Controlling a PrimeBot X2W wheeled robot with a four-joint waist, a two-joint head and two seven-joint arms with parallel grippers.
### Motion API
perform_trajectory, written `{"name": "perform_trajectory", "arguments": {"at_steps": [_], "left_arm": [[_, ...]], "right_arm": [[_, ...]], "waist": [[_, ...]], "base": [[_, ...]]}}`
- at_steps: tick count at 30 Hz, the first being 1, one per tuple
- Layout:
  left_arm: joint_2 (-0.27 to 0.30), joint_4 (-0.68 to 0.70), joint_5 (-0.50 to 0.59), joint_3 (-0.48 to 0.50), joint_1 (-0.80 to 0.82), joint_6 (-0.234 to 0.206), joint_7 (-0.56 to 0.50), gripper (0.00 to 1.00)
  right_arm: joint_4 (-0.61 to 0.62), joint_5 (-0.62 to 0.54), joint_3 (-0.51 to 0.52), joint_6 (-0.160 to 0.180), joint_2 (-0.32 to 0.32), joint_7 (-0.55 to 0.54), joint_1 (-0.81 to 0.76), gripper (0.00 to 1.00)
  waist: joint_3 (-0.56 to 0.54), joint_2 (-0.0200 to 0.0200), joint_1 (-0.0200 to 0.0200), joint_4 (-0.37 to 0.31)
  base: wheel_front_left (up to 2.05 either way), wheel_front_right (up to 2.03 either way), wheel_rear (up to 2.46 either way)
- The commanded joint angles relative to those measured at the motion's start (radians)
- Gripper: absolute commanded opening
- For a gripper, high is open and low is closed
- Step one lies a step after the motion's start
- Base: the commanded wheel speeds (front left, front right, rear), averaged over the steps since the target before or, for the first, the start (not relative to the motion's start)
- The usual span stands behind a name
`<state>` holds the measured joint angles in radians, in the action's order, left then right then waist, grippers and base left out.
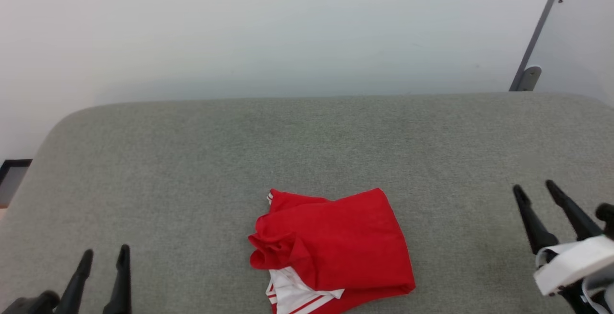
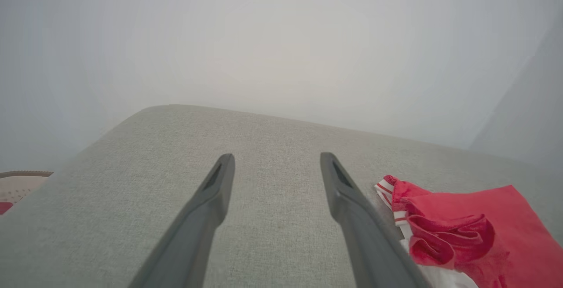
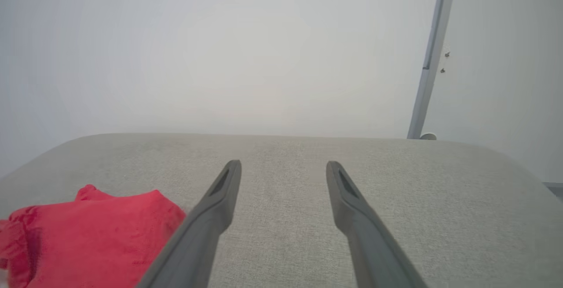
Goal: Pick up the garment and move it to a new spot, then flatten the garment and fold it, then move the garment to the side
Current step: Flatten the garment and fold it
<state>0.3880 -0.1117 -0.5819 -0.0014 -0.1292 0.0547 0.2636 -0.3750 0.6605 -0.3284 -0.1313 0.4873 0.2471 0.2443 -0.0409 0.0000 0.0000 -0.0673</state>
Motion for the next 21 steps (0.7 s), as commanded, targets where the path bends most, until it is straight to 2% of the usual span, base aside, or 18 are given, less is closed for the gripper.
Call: {"name": "perform_trajectory", "arguments": {"at_steps": [1,11,21], "left_arm": [[-0.004,0.000,0.012,0.011,-0.011,0.010,0.000,1.00],[-0.035,0.013,0.076,0.084,-0.025,0.044,0.000,1.00],[-0.056,0.010,0.094,0.106,-0.035,0.063,0.000,1.00]], "right_arm": [[0.008,-0.015,0.021,0.001,-0.010,0.008,-0.019,1.00],[0.059,-0.077,0.168,0.001,-0.055,0.018,-0.118,1.00],[0.100,-0.114,0.217,0.001,-0.093,0.018,-0.170,1.00]], "waist": [[0.000,0.0000,0.0000,-0.004],[0.003,0.0000,0.0000,0.007],[0.004,0.0000,0.0000,0.014]], "base": [[0.00,0.00,0.00],[0.00,0.00,0.00],[0.00,0.00,0.00]]}}
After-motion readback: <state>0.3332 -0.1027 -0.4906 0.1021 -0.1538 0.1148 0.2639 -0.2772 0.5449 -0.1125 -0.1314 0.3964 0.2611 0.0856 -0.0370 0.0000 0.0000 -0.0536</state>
